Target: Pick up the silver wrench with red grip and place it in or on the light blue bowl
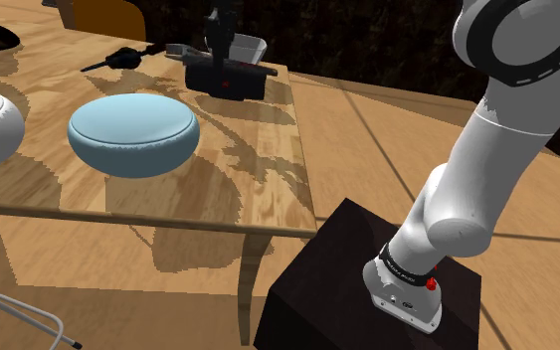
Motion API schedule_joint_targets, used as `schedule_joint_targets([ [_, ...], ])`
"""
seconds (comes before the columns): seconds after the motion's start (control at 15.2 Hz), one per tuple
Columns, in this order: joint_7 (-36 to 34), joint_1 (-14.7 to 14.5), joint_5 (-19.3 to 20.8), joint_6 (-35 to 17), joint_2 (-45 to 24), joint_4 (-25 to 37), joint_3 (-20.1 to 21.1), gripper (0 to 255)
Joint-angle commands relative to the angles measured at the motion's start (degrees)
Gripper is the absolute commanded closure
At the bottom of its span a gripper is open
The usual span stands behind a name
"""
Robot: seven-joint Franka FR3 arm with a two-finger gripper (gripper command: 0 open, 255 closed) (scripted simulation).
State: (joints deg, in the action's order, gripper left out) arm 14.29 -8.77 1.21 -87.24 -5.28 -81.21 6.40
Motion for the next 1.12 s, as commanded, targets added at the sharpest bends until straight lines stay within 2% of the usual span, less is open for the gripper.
schedule_joint_targets([
  [0.0,0.0,0.0,0.1,1.8,-0.5,2.4,0.0,255],
  [0.2,0.0,-0.1,0.2,4.2,-1.5,5.7,0.0,255],
  [0.66,-9.6,-6.0,1.5,5.7,-5.2,10.6,4.1,255],
  [1.06,-17.6,-12.0,3.6,8.6,-11.6,19.6,7.0,255],
])
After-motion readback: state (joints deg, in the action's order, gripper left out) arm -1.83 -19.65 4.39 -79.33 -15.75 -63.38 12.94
